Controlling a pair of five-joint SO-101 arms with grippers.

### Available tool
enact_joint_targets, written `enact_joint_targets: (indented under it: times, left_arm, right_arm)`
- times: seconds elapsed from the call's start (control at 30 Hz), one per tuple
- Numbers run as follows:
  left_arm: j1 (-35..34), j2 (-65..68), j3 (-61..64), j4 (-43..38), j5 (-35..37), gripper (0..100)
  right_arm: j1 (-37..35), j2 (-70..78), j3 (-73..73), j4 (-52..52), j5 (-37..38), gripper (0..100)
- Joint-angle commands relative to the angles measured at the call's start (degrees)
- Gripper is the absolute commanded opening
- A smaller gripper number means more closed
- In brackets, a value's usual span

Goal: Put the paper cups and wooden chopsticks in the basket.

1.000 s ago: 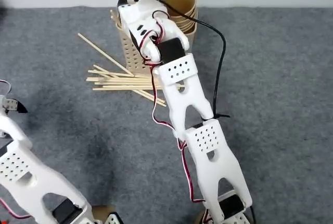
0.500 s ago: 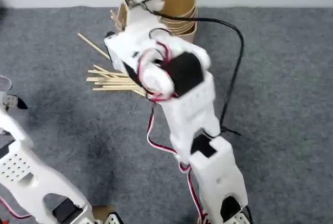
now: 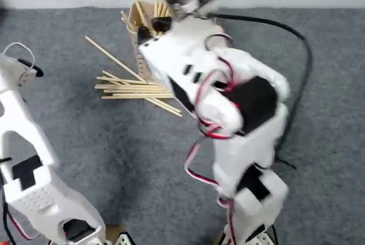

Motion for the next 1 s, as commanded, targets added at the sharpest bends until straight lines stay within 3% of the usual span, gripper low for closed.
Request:
enact_joint_targets:
  times: [0.0, 0.17, 0.3, 0.43, 0.6, 0.8, 0.97]
  left_arm:
    - [1.4, -4.9, -0.3, 1.2, -0.5, 26]
    - [2.5, -5.2, -0.2, 1.2, -0.4, 26]
    - [5.8, -5.0, -0.2, 1.1, -0.1, 26]
    - [12.0, -3.9, 0.0, 1.0, 6.9, 26]
    - [20.3, 0.1, 2.7, 0.8, 14.3, 26]
    - [26.7, 6.2, 5.6, -4.6, 40.4, 26]
    - [26.7, 6.4, 5.7, -10.5, 53.1, 26]
  right_arm:
    - [2.2, -17.1, 20.5, 2.7, -0.5, 2.4]
    - [2.4, -40.3, 53.5, 0.3, -0.4, 11.6]
    - [4.6, -51.5, 75.3, -16.0, -0.4, 13.2]
    - [10.2, -56.8, 91.3, -29.5, -0.4, 11.6]
    - [13.9, -61.8, 103.9, -39.0, -0.4, 11.8]
    - [14.0, -68.6, 116.7, -44.9, -0.5, 11.8]
    - [14.3, -75.0, 124.7, -44.6, -0.5, 11.7]
